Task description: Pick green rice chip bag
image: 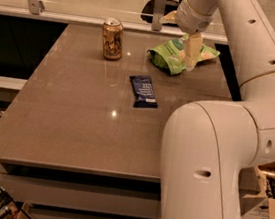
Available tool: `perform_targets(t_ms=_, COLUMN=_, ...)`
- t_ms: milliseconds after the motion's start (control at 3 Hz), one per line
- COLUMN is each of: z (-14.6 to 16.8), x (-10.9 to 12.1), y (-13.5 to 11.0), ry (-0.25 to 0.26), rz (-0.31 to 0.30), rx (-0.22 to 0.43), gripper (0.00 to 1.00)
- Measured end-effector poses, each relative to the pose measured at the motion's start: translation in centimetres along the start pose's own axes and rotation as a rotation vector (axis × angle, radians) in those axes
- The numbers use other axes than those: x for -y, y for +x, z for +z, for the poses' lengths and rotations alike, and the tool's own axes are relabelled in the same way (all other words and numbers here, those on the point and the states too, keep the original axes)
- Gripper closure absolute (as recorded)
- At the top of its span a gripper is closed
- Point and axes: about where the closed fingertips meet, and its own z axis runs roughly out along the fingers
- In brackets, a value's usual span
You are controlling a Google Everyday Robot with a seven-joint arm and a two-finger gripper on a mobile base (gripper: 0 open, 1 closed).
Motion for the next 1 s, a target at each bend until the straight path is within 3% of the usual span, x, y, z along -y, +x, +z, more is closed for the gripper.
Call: perform_targets(t_ms=1000, z=2.9, x=-0.5, y=1.2, ry=-0.066, rz=0.011, rx=-0.042, gripper=0.0)
